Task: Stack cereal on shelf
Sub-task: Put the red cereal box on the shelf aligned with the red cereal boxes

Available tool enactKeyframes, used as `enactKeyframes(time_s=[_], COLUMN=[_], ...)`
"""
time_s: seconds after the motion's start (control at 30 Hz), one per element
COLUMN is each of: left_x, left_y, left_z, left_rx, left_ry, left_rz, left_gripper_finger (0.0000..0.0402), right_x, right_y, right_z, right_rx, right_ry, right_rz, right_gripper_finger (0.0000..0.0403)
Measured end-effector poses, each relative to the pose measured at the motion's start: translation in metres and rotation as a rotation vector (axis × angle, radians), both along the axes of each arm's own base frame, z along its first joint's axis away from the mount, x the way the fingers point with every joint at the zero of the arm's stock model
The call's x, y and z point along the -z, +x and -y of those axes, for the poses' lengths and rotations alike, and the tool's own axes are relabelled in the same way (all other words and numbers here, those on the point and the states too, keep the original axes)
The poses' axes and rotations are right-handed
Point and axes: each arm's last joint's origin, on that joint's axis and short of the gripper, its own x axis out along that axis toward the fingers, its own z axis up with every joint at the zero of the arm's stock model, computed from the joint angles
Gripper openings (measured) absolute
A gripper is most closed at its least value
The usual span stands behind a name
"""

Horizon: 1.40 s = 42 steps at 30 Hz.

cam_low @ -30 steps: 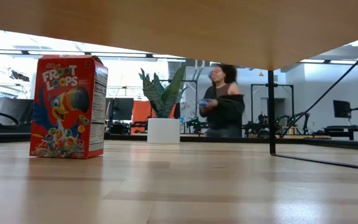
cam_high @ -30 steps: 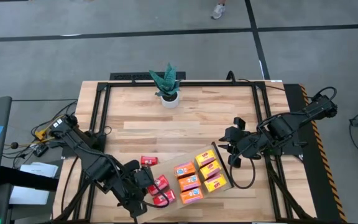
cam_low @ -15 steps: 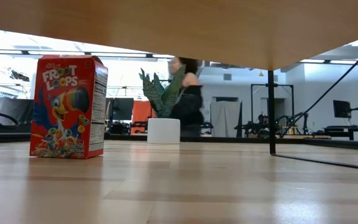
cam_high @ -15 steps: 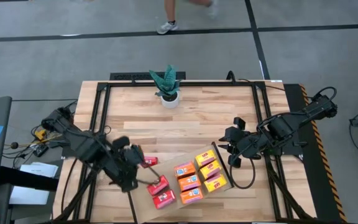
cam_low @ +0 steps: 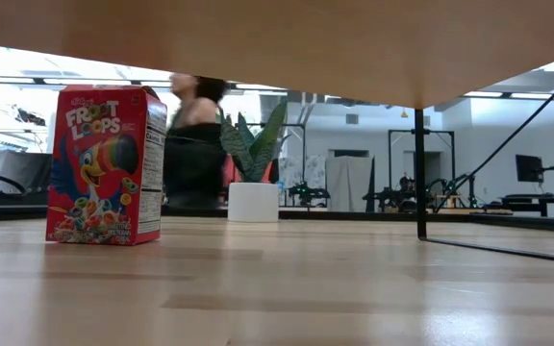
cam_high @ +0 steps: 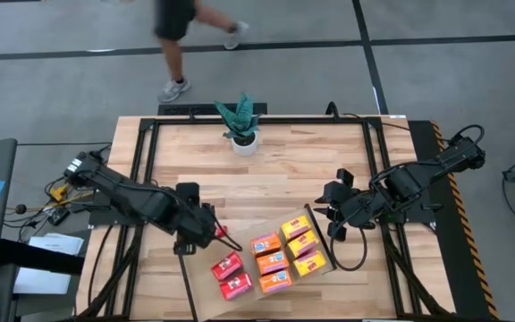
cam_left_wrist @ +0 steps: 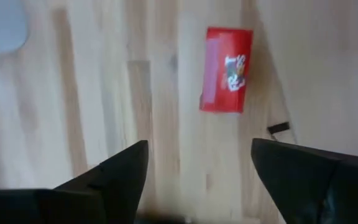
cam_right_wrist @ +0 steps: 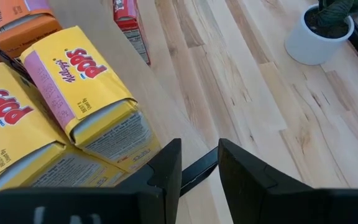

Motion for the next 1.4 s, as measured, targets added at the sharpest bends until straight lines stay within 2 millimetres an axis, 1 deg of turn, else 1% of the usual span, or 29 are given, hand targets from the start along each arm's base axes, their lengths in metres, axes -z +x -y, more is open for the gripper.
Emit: enactKeyframes(time_s=[0.07,0.27,0.33,0.5,0.7,0.87,1.1,1.4], left_x=[0.004,0.009,0.012,0.029,0.048,0.053,0.071,0.072], left_y=[-0.002,-0.027,-0.032,-0.033,-0.032,-0.031,-0.030,-0.027], left_z=[-0.007,-0.030,-0.034,-0.034,-0.033,-0.033,-0.035,-0.037], left_rx=[0.023,0.026,0.038,0.130,0.201,0.247,0.277,0.314], left_ry=[-0.027,-0.056,-0.075,-0.095,-0.088,-0.076,-0.090,-0.119], left_rz=[0.043,0.167,0.209,0.240,0.220,0.213,0.200,0.212], left_gripper_finger=[0.0277,0.0272,0.0268,0.0264,0.0263,0.0263,0.0263,0.0263], right_x=[0.000,0.000,0.000,-0.002,-0.002,-0.002,-0.002,-0.002], right_y=[0.000,0.001,0.002,0.006,0.008,0.008,0.008,0.008], right_z=[0.000,0.001,0.003,0.009,0.014,0.014,0.014,0.014], right_rx=[0.000,0.007,0.017,0.050,0.073,0.090,0.109,0.115], right_ry=[0.000,0.002,0.004,0.015,0.016,0.032,0.052,0.057], right_rz=[0.001,0.004,0.005,0.027,0.030,0.033,0.038,0.038], right_gripper_finger=[0.0129,0.0129,0.0129,0.0129,0.0129,0.0129,0.0129,0.0129])
